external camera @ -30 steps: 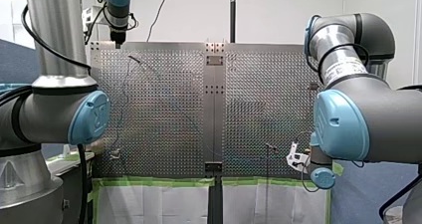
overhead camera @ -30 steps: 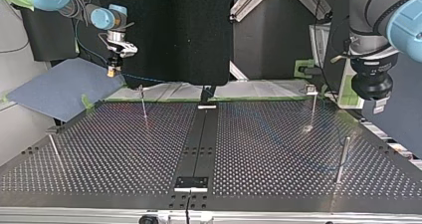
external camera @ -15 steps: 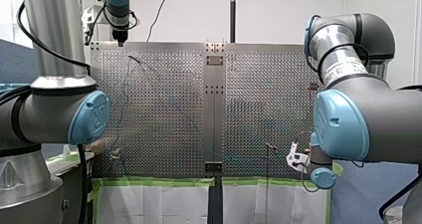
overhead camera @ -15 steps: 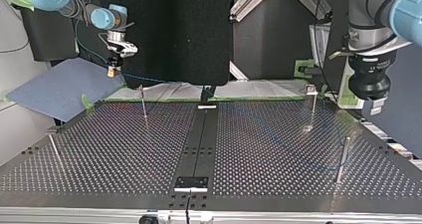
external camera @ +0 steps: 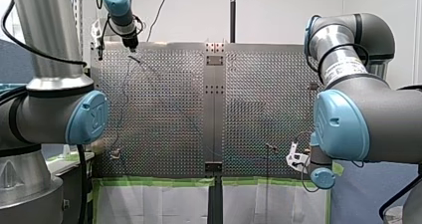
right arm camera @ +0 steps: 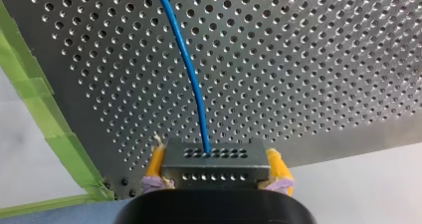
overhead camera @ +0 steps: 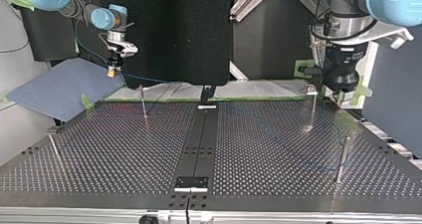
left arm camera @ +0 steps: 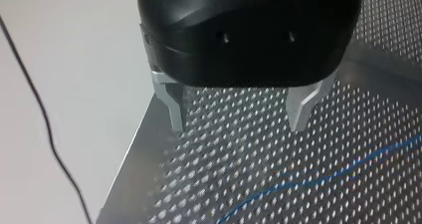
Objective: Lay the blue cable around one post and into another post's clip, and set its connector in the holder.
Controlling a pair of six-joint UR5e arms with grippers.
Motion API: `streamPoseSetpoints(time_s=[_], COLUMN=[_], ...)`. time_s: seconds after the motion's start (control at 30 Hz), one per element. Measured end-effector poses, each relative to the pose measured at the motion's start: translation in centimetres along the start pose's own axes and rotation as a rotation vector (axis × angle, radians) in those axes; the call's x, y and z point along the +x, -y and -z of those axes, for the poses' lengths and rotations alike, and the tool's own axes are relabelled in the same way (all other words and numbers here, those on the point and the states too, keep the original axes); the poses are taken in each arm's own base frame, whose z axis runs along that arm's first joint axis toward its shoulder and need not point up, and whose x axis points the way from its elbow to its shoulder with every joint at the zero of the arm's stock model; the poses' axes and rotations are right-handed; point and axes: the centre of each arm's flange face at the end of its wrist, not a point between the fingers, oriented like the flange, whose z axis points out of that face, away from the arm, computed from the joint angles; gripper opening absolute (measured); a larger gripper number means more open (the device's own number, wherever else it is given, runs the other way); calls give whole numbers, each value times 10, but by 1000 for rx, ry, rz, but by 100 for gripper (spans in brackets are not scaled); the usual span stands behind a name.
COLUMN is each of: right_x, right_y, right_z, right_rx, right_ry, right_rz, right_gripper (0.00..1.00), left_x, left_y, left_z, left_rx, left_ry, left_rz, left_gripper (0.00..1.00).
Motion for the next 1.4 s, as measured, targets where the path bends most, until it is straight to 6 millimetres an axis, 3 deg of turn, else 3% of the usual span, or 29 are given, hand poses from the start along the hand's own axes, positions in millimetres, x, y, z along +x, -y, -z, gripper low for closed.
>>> streamPoseSetpoints(time_s=[0.53,1.07,1.4], right_x=[0,-1,-1], right_y=[1,4,4], right_z=[0,0,0], right_rx=[2,7,8], right_ry=[0,3,4], right_rz=[4,6,4], right_gripper=[0,0,0], left_x=[76,159,216], left_y=[21,45,55], left_z=[-14,-5,-4], left_rx=[184,390,404], left_ry=[-101,-217,-274], left_rz=[96,42,-18], left_gripper=[100,100,100])
